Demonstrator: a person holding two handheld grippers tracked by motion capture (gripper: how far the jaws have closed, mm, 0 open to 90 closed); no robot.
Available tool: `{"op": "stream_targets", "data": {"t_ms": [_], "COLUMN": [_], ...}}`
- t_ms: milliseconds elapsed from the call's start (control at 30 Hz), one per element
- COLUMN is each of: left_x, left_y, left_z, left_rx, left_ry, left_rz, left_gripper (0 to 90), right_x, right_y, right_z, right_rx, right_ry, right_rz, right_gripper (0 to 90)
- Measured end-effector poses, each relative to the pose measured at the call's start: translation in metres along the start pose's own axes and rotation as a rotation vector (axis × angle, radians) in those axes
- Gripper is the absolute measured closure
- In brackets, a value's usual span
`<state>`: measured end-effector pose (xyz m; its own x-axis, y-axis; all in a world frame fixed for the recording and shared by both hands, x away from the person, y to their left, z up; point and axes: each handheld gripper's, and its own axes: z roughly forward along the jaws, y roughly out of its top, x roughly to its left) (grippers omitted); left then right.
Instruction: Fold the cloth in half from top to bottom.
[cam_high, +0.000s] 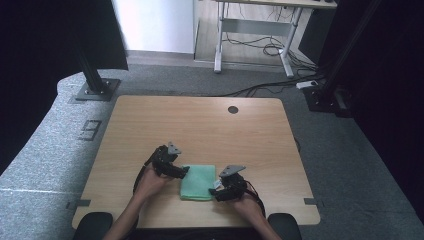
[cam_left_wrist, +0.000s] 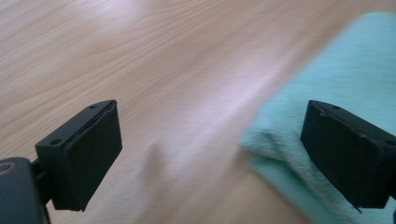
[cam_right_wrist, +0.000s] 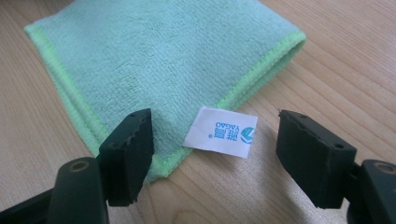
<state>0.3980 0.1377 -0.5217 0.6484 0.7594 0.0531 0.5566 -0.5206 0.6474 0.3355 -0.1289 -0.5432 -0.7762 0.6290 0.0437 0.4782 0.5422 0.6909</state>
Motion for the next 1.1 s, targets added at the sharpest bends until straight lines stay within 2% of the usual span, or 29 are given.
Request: {"op": "stream_targets", "data": {"t_ms": [33,100,200,267,400,500,600,667,733,767,867,967,1067,1100], "left_x": [0.004,0.004,0.006,0.004,-0.012,-0.025,-0.035,-0.037,-0.035,-0.034,-0.034,-0.034,-0.031,-0.028], "left_y": [-0.002,-0.005,-0.007,-0.007,-0.014,-0.028,-0.043,-0.051,-0.053,-0.053,-0.052,-0.050,-0.047,-0.046], "left_z": [0.004,0.011,0.012,0.004,-0.021,-0.028,-0.028,-0.024,-0.022,-0.021,-0.019,-0.018,-0.015,-0.012], "left_rx": [0.008,0.031,0.020,-0.004,-0.041,-0.024,0.005,0.023,0.017,0.019,0.006,-0.007,-0.015,-0.021], "left_ry": [-0.004,0.003,-0.016,-0.020,-0.070,-0.096,-0.114,-0.096,-0.097,-0.076,-0.050,-0.013,0.002,-0.001], "left_rz": [-0.015,-0.003,-0.023,-0.006,0.019,0.042,0.044,0.045,0.007,0.007,0.016,0.032,0.036,0.026], "left_gripper": [5.5,5.6,5.5,5.5,5.8,5.2,4.1,3.8,2.7,1.6,0.0,0.0,0.0,0.0], "right_x": [0.000,0.000,0.001,0.001,0.000,0.000,0.001,0.000,0.000,0.000,0.000,-0.001,-0.005,-0.006], "right_y": [0.000,0.000,0.001,0.001,0.000,0.000,-0.001,-0.001,-0.002,-0.002,-0.003,-0.003,0.000,0.001], "right_z": [0.000,0.000,0.000,0.000,0.001,0.001,0.001,0.001,0.001,0.001,0.002,0.004,0.006,0.007], "right_rx": [0.001,0.001,0.001,0.001,-0.001,0.000,-0.004,-0.005,-0.008,-0.009,-0.016,-0.023,-0.026,-0.030], "right_ry": [0.003,0.003,-0.004,-0.006,-0.004,-0.007,-0.012,-0.012,-0.018,-0.022,-0.041,-0.053,-0.064,-0.069], "right_rz": [0.003,0.002,-0.003,0.000,0.012,0.018,0.022,0.024,0.029,0.034,0.047,0.057,0.060,0.063], "right_gripper": [27.4,27.5,27.5,27.4,26.4,26.1,25.7,25.2,23.0,21.8,17.5,17.0,17.0,17.0]}}
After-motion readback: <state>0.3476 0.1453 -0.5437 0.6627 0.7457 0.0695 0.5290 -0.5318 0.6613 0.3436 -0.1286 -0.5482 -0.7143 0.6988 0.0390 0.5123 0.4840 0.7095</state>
